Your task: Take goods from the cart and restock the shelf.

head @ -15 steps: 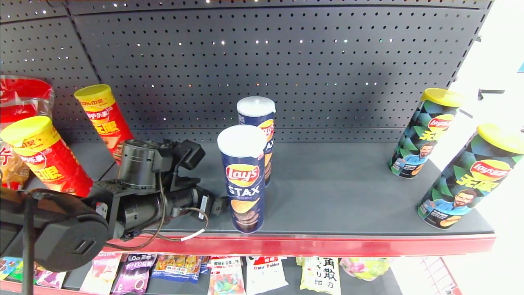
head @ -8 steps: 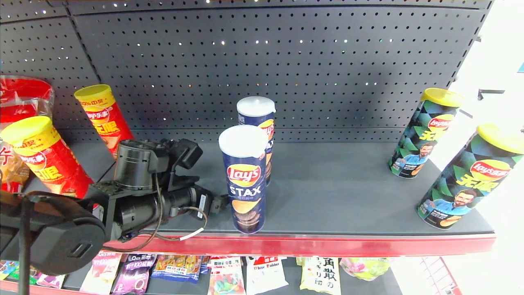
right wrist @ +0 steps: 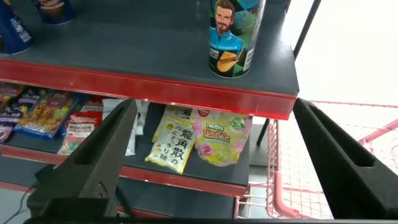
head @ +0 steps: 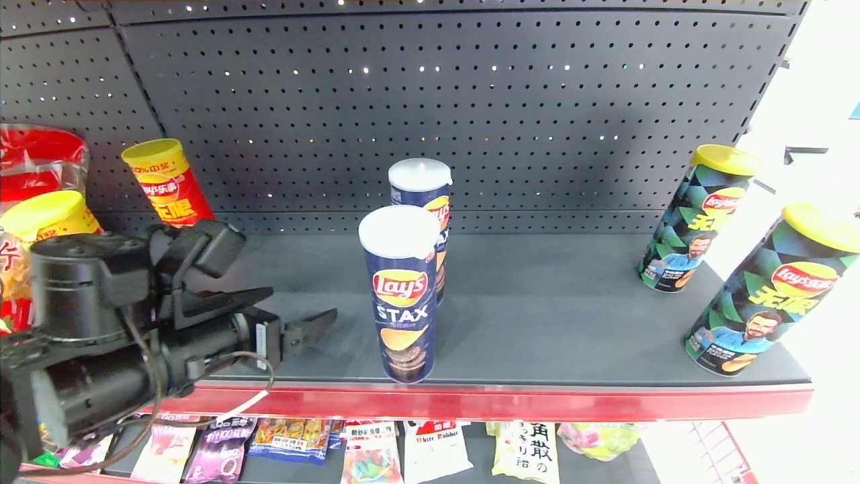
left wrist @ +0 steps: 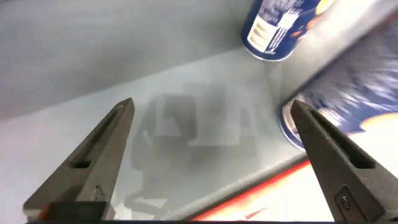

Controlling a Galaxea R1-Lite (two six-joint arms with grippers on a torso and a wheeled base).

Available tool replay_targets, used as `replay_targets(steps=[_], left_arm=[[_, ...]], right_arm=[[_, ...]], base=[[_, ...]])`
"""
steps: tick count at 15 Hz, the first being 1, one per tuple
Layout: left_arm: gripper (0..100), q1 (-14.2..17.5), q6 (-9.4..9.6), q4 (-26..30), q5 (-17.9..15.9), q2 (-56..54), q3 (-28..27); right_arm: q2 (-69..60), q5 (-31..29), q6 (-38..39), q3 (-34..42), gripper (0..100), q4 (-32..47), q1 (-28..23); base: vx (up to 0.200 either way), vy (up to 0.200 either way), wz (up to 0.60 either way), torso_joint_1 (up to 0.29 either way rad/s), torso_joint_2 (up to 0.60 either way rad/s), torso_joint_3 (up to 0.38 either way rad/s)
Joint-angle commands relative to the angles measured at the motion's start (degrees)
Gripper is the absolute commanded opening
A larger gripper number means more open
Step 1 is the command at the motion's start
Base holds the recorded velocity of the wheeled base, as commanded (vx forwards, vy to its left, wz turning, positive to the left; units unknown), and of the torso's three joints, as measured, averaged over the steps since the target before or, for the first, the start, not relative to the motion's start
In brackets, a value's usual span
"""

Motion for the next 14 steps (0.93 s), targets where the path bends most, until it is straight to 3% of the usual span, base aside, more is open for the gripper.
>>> replay_targets(steps=[1, 2, 4, 8, 9, 11, 14], left_arm=[[100, 2.78, -1.22, 1.97, -0.06, -16.2, 8.18], [100, 3.22, -1.39, 4.52, -0.06, -21.65, 10.38], [100, 3.31, -4.03, 14.28, 0.12, -33.43, 12.31], [100, 4.19, -4.47, 40.64, 3.1, -55.58, 10.82], [100, 4.27, -4.38, 51.19, 6.36, -63.66, 9.5], [100, 4.19, -4.3, 61.56, 13.3, -69.64, 7.74], [100, 4.71, -3.77, 65.43, 20.68, -72.45, 8.09]], right_arm=[[3.13, -0.08, -0.06, -0.39, 100, 0.0, -3.57], [4.8, 0.09, -0.06, -0.74, 100, 0.0, -6.47], [7.34, 0.53, -0.06, -1.36, 100, -0.09, -12.36], [4.44, 1.06, -2.87, 0.58, 100, -0.09, -13.06], [3.3, 3.26, -3.75, 1.63, 100, 0.0, -13.41], [2.6, 2.29, -4.1, 3.57, 100, 0.0, -15.35], [1.46, 1.67, -5.24, 6.47, 100, -0.09, -21.24]], base=[[0.0, 0.0, 0.0, 0.0, 0.0, 0.0], [0.0, 0.0, 0.0, 0.0, 0.0, 0.0], [0.0, 0.0, 0.0, 0.0, 0.0, 0.0], [0.0, 0.0, 0.0, 0.0, 0.0, 0.0], [0.0, 0.0, 0.0, 0.0, 0.0, 0.0], [0.0, 0.0, 0.0, 0.0, 0.0, 0.0], [0.0, 0.0, 0.0, 0.0, 0.0, 0.0]])
